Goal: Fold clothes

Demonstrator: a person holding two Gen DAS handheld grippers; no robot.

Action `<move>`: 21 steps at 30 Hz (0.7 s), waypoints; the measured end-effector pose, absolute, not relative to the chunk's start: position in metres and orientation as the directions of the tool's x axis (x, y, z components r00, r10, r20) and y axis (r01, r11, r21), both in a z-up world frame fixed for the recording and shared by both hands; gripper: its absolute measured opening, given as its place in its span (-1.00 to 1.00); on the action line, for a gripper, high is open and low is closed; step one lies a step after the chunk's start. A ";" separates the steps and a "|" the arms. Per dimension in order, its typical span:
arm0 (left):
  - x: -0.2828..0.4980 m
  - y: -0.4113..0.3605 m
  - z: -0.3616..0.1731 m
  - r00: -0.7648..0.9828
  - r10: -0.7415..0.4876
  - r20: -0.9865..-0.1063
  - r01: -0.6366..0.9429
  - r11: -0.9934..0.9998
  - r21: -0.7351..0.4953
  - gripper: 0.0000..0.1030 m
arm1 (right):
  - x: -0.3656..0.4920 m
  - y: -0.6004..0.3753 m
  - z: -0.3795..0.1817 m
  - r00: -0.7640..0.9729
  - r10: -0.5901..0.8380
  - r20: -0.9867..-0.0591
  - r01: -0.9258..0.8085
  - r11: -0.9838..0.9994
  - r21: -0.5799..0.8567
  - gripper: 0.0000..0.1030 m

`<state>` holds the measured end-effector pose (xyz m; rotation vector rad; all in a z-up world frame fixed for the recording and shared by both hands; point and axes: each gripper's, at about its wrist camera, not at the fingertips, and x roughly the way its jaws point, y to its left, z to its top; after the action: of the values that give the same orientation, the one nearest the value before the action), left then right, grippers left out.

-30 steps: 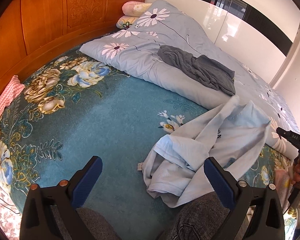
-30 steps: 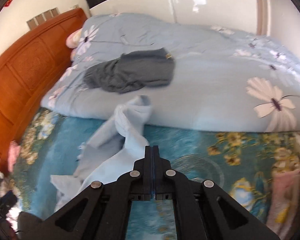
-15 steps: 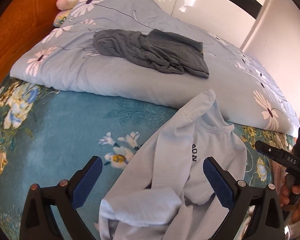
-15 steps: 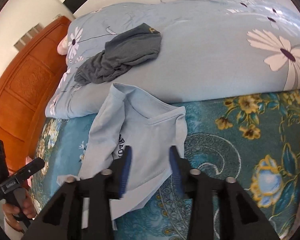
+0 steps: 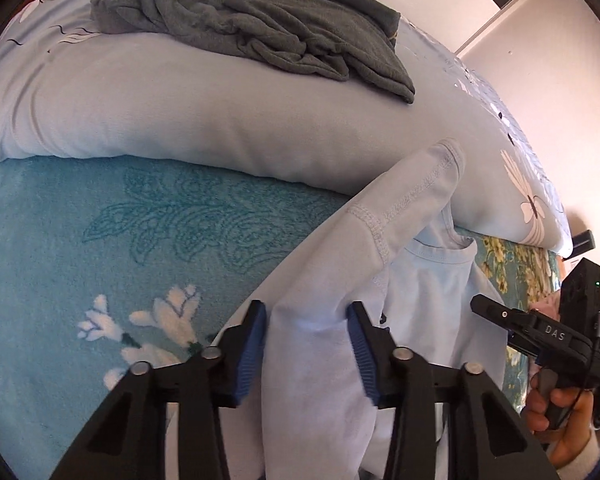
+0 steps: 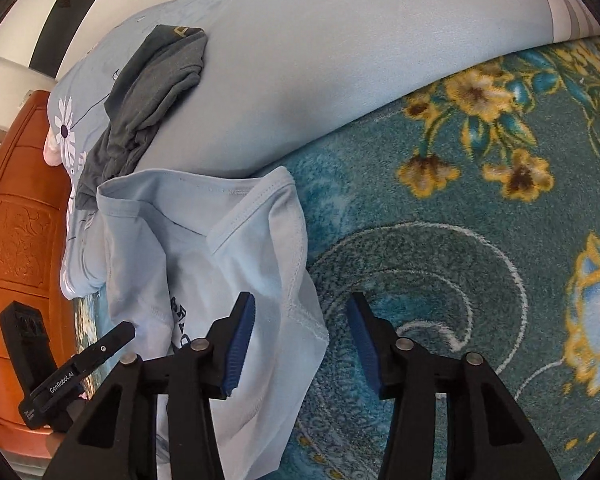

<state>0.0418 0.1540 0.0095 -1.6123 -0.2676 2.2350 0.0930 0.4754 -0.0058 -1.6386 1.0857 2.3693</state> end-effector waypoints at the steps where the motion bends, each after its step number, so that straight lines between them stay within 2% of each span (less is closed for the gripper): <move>1: 0.042 0.153 0.009 -0.277 0.410 -0.869 -0.184 -0.910 -0.371 -0.90 | 0.093 0.477 -0.007 -0.430 -0.329 -0.841 -0.438 -0.738 0.512 -0.52; 2: 0.043 0.153 0.011 -0.284 0.412 -0.866 -0.184 -0.910 -0.372 -0.92 | 0.093 0.479 -0.009 -0.419 -0.344 -0.840 -0.453 -0.723 0.522 -0.67; 3: 0.046 0.152 0.016 -0.299 0.404 -0.865 -0.185 -0.913 -0.362 -0.93 | 0.094 0.479 -0.009 -0.417 -0.356 -0.836 -0.455 -0.715 0.531 -0.92; 7: 0.060 0.145 0.052 -0.375 0.346 -0.860 -0.199 -0.936 -0.290 -0.94 | 0.095 0.475 0.012 -0.432 -0.352 -0.830 -0.415 -0.740 0.530 -0.94; 12: 0.072 0.116 0.121 -0.508 0.218 -0.833 -0.154 -0.975 -0.161 -0.94 | 0.093 0.463 0.095 -0.565 -0.349 -0.747 -0.237 -0.799 0.553 -0.94; 21: 0.134 -0.001 0.288 -0.759 0.034 -0.650 0.056 -0.991 -0.118 -0.94 | 0.089 0.408 0.253 -0.734 -0.404 -0.546 0.143 -0.878 0.457 -0.95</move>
<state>0.1335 -0.0008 0.2881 -1.0943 -0.2059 2.9502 0.0893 0.4076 0.2530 -1.1573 0.6840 3.1695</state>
